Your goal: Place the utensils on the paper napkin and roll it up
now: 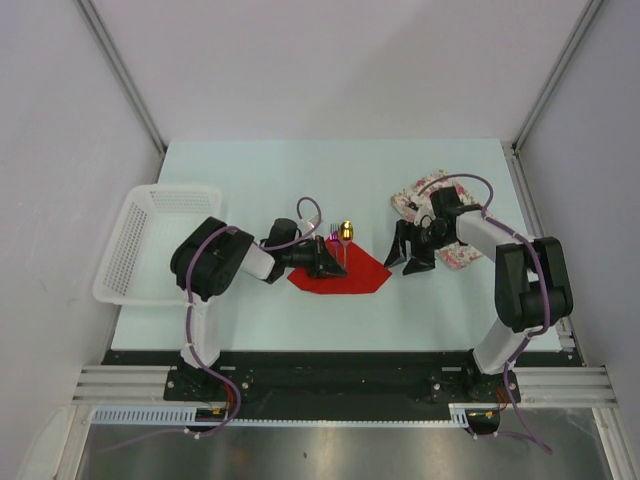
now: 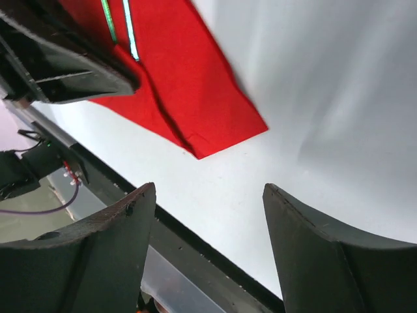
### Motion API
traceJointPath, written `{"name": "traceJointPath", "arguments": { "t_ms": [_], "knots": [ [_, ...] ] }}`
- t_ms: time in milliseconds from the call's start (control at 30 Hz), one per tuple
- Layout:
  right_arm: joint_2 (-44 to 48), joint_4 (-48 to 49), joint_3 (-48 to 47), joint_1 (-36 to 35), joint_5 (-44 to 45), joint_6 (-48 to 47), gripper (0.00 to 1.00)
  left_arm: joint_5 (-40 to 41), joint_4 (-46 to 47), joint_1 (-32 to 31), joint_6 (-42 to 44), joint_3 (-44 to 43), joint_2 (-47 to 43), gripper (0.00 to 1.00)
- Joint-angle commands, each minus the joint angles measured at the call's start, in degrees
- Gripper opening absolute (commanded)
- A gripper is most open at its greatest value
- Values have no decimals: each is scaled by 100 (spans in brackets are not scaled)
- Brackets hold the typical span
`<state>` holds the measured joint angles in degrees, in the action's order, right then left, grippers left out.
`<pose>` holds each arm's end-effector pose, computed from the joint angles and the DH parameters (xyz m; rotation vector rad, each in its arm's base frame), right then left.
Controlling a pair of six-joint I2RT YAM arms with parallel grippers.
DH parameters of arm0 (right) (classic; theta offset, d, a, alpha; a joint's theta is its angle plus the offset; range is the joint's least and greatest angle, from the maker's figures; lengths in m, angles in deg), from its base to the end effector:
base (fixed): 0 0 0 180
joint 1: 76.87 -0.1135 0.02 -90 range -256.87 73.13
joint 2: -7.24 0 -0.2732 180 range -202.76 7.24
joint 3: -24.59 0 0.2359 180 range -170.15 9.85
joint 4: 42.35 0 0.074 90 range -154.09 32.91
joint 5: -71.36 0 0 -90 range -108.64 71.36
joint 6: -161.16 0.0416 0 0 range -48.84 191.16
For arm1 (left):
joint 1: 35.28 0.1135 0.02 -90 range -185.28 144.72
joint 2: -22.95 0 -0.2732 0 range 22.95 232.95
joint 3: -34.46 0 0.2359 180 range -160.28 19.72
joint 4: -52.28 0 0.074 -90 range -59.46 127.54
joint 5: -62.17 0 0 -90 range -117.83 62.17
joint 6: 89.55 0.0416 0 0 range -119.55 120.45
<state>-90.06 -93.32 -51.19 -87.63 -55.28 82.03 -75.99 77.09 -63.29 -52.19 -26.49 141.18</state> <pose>0.2965 0.0816 0.1955 -0.1401 2.8004 0.9916 0.3056 -0.1976 0.1011 0.0623 2.4302 -1.6431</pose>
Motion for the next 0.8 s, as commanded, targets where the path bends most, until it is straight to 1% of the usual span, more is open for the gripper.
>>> {"name": "traceJointPath", "arguments": {
  "t_ms": [0,200,333,500,600,667,767],
  "knots": [
    [-218,54,100,4,280,90,71,79,-18,-55,167,-116,77,12],
    [-974,563,83,-57,88,275,68,79,-26,-64,202,-98,50,12],
    [-1335,792,136,-180,-281,476,66,61,-35,-64,210,-124,68,11],
    [-1669,1345,92,-268,-1230,802,64,44,-9,-64,184,-107,68,11],
    [-1670,1644,83,-277,-1652,1004,63,44,9,-64,193,-107,68,11],
    [-1513,1829,135,-295,-1960,1118,63,44,18,-64,193,-116,77,11],
    [-1197,2513,390,-303,-2373,1635,61,35,26,-56,184,-116,86,11]
  ]
}}
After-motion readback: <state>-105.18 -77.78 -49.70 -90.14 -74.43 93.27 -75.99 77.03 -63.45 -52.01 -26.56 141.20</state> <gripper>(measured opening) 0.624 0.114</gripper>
